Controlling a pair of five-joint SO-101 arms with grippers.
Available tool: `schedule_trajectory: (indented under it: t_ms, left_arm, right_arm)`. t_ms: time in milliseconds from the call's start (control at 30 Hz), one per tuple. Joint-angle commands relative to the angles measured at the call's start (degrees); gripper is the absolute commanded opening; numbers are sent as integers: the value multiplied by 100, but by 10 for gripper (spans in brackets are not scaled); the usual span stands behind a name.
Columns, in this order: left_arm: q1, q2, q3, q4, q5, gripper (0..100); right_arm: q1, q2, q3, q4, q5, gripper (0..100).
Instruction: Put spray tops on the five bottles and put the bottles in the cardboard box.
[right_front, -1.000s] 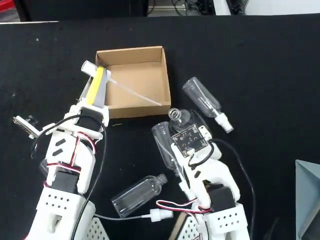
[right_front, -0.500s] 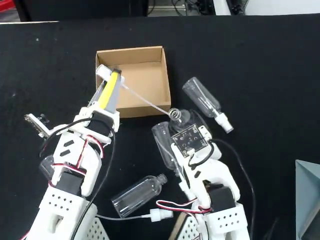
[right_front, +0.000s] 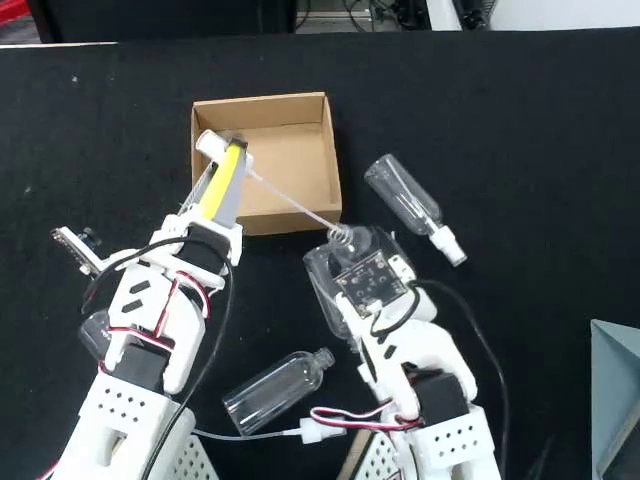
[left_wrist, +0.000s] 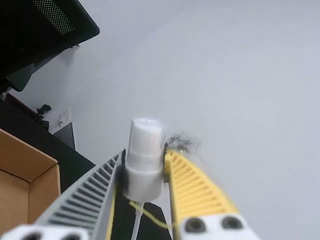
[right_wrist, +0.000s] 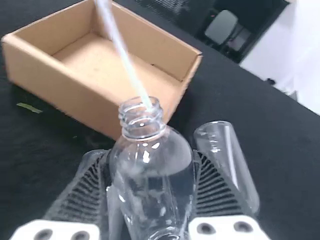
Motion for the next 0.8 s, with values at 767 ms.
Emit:
schedule_trajectory:
  t_ms: [767]
  left_arm:
    - [567, -123, 277, -132, -747, 29]
  right_arm:
    - [-141, -576, -31, 44, 26, 67]
